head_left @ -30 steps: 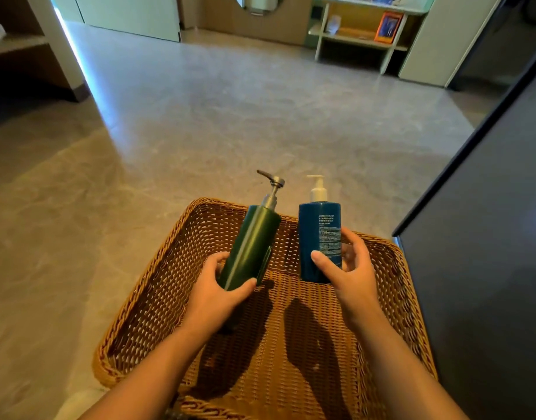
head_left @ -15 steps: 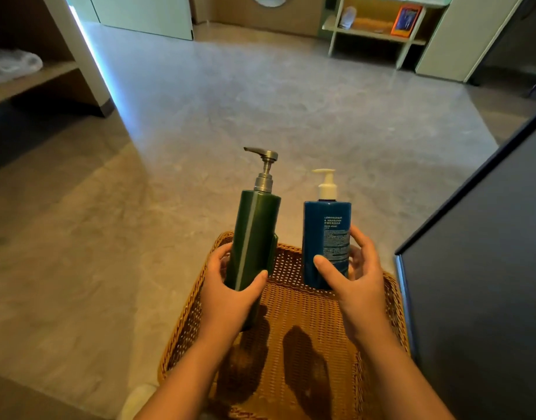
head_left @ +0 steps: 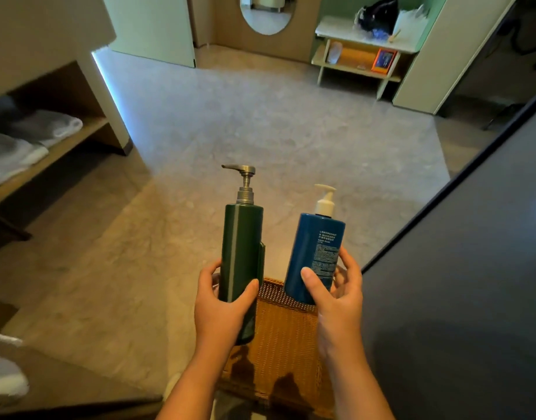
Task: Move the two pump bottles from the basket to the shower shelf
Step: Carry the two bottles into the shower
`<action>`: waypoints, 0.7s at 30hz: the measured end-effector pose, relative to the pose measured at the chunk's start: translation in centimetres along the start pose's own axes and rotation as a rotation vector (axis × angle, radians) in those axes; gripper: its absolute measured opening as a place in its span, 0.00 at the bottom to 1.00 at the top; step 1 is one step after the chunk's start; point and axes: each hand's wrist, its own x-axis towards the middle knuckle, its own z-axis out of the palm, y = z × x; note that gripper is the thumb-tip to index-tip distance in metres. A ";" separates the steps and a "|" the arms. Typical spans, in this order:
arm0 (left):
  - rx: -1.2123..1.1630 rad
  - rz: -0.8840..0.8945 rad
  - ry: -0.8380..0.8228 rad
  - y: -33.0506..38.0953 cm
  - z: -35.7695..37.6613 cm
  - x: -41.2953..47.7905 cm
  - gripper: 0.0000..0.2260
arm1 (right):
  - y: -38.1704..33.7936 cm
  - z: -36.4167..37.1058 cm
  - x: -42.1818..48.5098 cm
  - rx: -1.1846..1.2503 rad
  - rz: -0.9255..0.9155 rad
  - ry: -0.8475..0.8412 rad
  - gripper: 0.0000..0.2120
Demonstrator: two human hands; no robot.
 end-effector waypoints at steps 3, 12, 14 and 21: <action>0.003 0.010 -0.010 6.3 -1.7 -0.7 0.27 | -6.4 1.1 -1.4 -0.012 -0.010 -0.014 0.27; 0.003 0.051 -0.070 20.8 -5.9 -3.7 0.29 | -20.4 2.0 -5.7 -0.038 -0.037 -0.048 0.27; -0.020 0.053 -0.090 22.6 -6.8 -4.6 0.28 | -22.4 1.6 -6.6 -0.032 -0.031 -0.067 0.29; -0.132 0.055 -0.138 28.2 -8.7 -8.1 0.21 | -26.7 -0.6 -9.5 -0.033 -0.034 -0.129 0.29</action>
